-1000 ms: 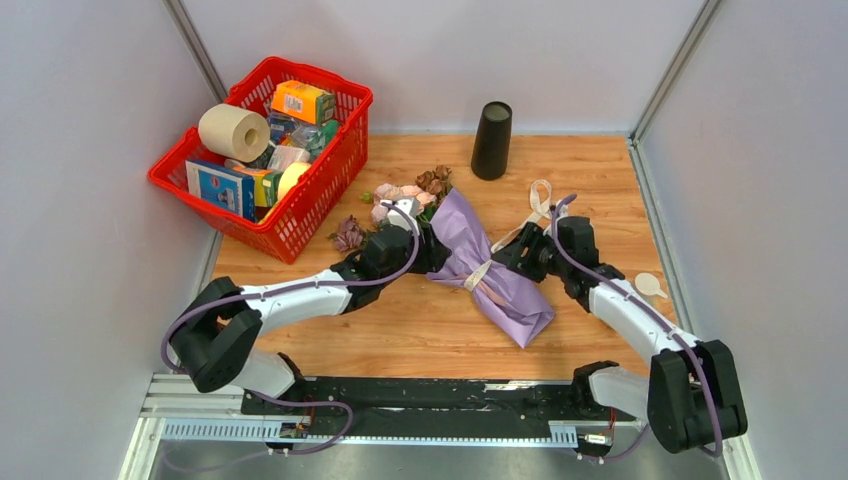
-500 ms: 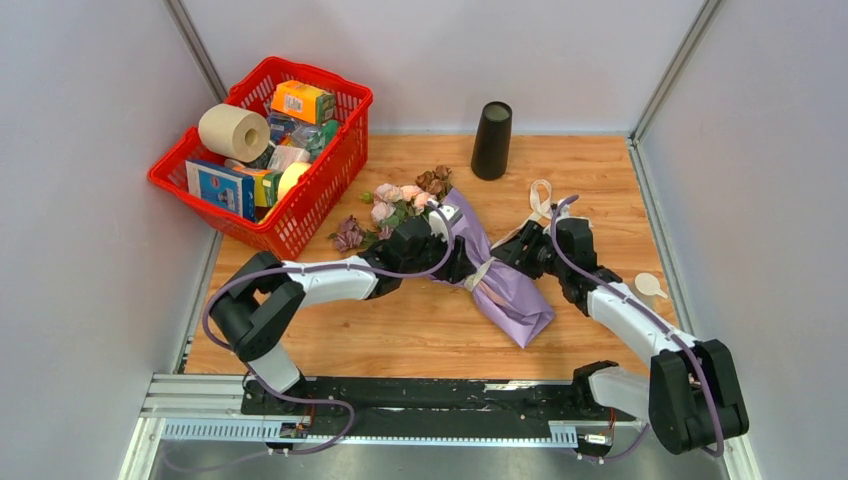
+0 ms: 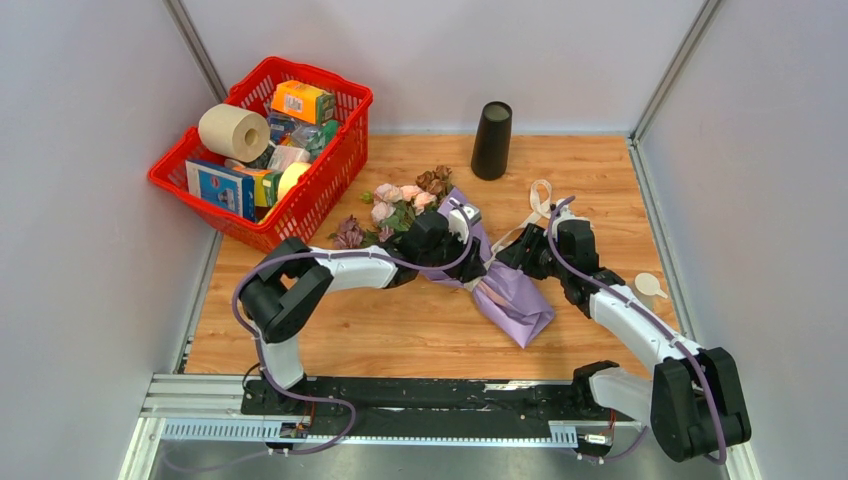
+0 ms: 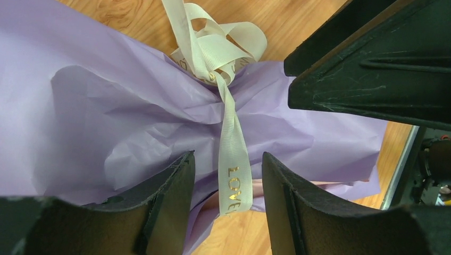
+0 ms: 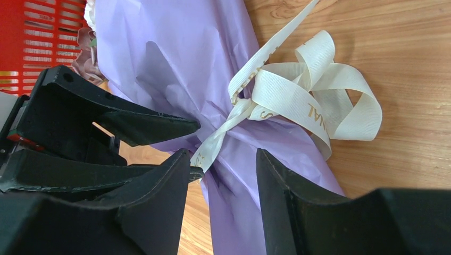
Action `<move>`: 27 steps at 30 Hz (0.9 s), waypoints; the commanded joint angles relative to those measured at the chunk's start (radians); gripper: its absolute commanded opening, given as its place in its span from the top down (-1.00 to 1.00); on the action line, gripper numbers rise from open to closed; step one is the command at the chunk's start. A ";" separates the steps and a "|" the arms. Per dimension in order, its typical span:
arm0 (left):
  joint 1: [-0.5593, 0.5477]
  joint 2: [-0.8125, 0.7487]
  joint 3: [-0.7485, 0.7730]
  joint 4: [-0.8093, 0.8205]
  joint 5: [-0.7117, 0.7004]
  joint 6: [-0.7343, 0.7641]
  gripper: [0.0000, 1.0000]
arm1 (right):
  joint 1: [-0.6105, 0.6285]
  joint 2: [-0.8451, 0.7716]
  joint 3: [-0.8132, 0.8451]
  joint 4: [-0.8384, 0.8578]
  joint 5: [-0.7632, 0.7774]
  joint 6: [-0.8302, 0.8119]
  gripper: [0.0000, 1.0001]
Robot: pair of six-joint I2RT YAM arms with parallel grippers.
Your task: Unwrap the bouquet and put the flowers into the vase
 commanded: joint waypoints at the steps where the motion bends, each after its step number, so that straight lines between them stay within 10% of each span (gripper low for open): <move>1: -0.011 0.033 0.051 -0.005 0.038 0.042 -0.14 | 0.002 -0.009 0.018 0.011 0.016 -0.029 -0.03; 9: -0.019 0.076 0.062 0.038 0.075 0.022 0.10 | 0.004 -0.008 0.017 0.011 0.010 -0.039 -0.01; 17: -0.017 0.037 0.062 0.013 0.023 -0.009 1.00 | 0.002 -0.008 0.006 0.013 0.030 -0.049 -0.01; 27: -0.017 -0.013 0.065 0.029 0.045 -0.087 0.89 | 0.004 0.037 -0.054 0.100 -0.033 -0.028 0.15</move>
